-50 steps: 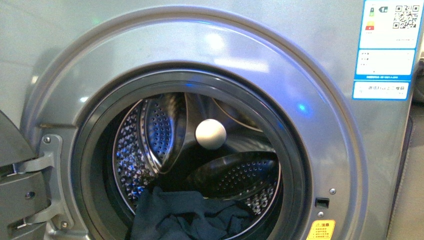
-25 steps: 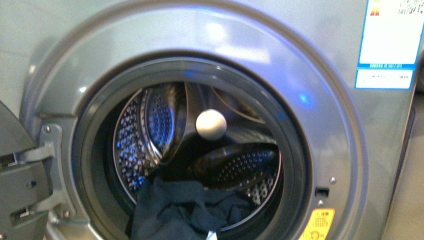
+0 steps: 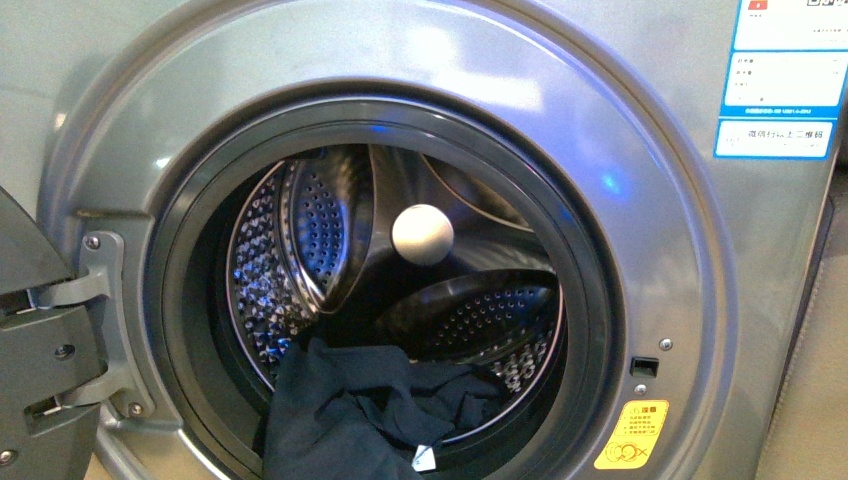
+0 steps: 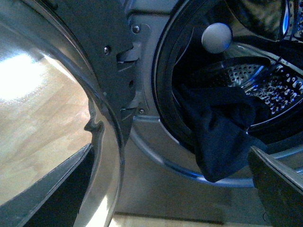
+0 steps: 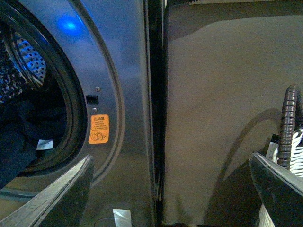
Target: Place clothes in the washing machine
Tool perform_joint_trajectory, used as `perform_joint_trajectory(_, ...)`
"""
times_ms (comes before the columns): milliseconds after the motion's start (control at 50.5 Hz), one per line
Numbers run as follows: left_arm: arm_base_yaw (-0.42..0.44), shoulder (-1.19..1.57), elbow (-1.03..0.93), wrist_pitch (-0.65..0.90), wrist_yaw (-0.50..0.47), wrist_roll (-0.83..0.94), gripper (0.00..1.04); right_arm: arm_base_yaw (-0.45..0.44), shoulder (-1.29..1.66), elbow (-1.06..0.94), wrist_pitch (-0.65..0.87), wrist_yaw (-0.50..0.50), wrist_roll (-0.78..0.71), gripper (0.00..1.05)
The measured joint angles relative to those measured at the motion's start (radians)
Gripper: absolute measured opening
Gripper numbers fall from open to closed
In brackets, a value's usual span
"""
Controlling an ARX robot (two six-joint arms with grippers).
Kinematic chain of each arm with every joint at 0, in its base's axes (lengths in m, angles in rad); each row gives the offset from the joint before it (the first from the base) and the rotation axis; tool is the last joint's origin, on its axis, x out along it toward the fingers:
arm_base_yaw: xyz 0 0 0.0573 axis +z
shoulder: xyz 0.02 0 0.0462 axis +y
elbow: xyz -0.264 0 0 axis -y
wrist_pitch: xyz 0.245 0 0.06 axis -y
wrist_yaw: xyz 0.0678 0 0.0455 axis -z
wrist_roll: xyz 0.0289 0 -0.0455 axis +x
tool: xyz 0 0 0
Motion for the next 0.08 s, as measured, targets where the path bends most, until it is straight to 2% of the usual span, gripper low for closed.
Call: perform_joint_trajectory(79,0.0,0.0,0.0,0.0,0.0,0.0,0.98,0.0,0.0,0.0,0.0,0.0,0.0,0.97)
